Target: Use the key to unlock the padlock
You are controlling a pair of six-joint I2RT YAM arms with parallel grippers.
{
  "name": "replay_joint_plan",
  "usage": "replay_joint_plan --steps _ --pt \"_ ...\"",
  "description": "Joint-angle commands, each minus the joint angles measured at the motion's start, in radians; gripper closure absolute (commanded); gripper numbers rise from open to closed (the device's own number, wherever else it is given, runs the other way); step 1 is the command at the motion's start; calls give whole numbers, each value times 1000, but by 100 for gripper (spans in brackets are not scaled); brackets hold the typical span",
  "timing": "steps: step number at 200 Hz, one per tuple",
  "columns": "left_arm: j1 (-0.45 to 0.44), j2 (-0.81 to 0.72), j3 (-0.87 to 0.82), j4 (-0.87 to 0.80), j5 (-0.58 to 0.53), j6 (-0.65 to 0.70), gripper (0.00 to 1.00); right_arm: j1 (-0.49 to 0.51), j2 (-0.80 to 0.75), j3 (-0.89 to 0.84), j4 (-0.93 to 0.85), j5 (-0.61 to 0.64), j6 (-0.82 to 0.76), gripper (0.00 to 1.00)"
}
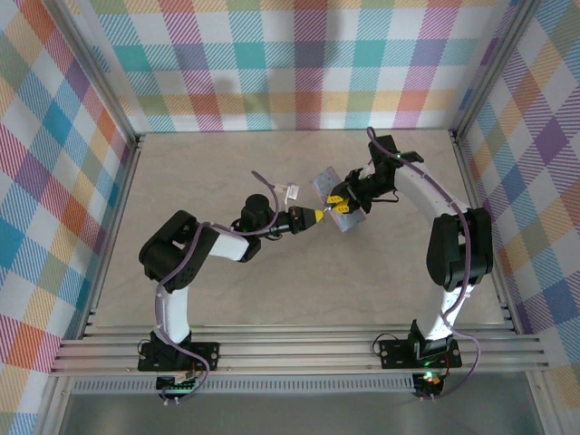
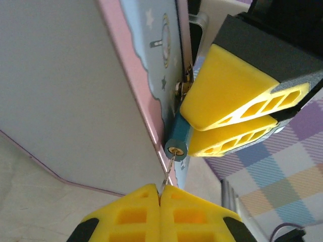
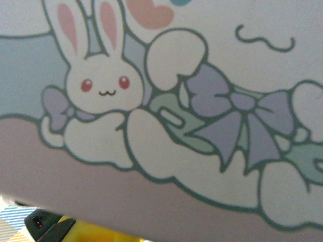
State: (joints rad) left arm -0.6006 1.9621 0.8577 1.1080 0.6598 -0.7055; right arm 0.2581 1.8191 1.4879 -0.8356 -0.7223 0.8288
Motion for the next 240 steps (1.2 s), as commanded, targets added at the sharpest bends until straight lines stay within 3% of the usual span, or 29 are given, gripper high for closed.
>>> replay_joint_plan --steps 1,36,90,157,240 --pt "-25 15 102 227 -7 -164 100 66 0 -5 -87 -211 -19 100" --pt "-11 12 110 234 11 -194 100 66 5 22 -147 -199 -69 100" --pt "-4 -135 40 3 -46 92 100 66 36 109 -296 -132 -172 100" --pt "17 -103 -45 170 -80 -5 100 64 29 91 -249 -135 -132 100" --pt "21 -134 -69 90 -28 94 100 64 31 74 -230 -164 -109 100"
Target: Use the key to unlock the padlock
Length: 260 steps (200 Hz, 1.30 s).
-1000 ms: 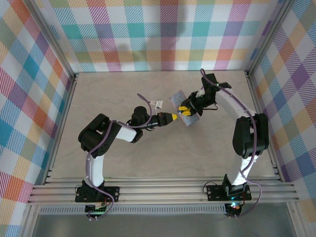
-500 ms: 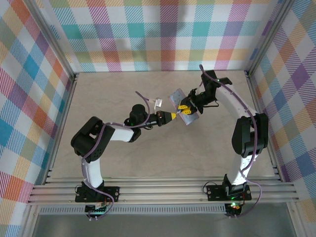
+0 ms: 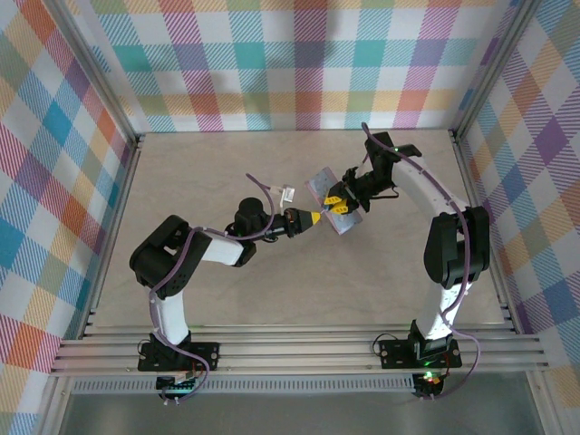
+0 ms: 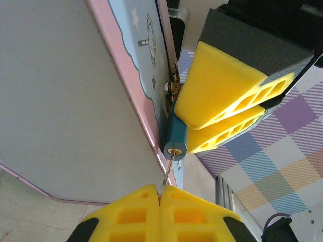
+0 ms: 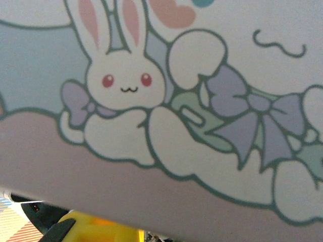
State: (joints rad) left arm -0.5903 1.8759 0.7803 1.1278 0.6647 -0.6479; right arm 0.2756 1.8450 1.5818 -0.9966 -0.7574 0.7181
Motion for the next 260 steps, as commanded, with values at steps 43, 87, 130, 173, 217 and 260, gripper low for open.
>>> replay_joint_plan --steps 43,87,130,173,217,260 --pt "21 -53 18 36 -4 45 100 47 9 -21 -72 -157 6 100" --pt "18 -119 63 -198 20 195 100 46 10 5 -84 -134 30 100" --pt "21 -138 61 -279 36 223 100 46 9 20 -86 -91 42 100" --pt "21 -160 44 -310 26 233 100 46 3 17 -59 -81 69 100" --pt "23 -173 42 -370 6 261 100 47 4 21 -56 -72 73 100" --pt "23 -190 29 -410 0 273 100 46 0 18 -43 -60 81 100"
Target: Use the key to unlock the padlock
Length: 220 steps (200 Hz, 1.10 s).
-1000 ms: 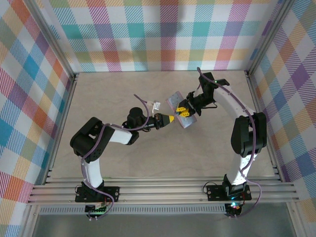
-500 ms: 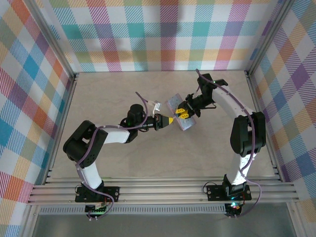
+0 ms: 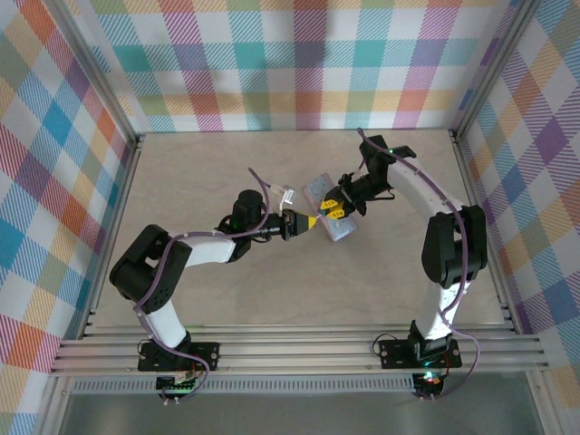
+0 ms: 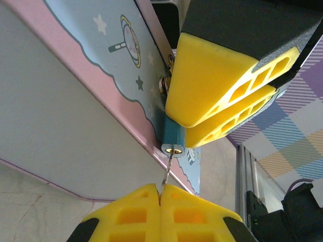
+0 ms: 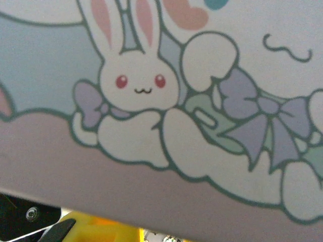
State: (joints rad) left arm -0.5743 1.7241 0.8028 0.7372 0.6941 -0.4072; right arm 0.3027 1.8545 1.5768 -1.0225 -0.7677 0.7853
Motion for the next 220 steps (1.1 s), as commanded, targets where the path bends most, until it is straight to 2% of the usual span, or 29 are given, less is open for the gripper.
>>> replay_joint_plan --steps 1,130,184,220 --pt "7 -38 6 -21 -30 33 100 19 -9 23 -18 -50 13 100" --pt "7 -46 33 -152 -31 84 100 23 -8 23 8 -25 40 100" --pt "21 -34 10 -3 -16 -9 100 40 0 25 17 -18 51 100" --pt "40 -34 -32 40 1 -30 100 37 6 32 19 -4 55 100"
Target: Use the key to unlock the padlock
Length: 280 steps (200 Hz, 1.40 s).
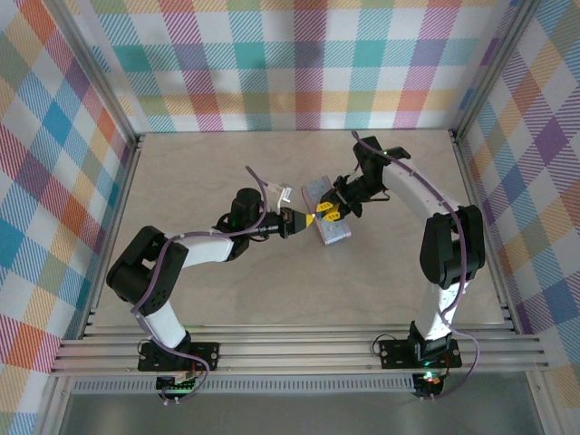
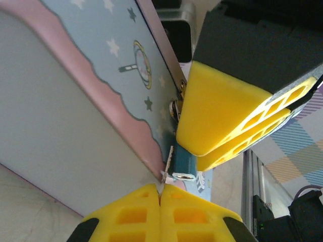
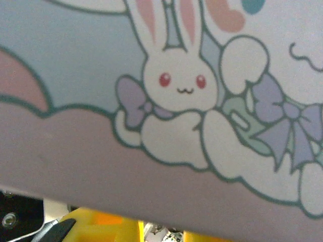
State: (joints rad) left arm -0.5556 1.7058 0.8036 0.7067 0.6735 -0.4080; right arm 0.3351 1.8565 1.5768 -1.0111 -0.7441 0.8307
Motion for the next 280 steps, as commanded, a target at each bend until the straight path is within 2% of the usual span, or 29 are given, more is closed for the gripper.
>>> replay_joint_plan --steps 1,124,280 --pt "22 -16 -34 72 21 -29 100 5 3 32 8 -28 11 100" --pt "28 -15 -43 103 92 -80 100 4 15 53 10 -6 19 100" --pt "26 56 -23 162 112 -123 100 14 30 69 9 1 24 100"
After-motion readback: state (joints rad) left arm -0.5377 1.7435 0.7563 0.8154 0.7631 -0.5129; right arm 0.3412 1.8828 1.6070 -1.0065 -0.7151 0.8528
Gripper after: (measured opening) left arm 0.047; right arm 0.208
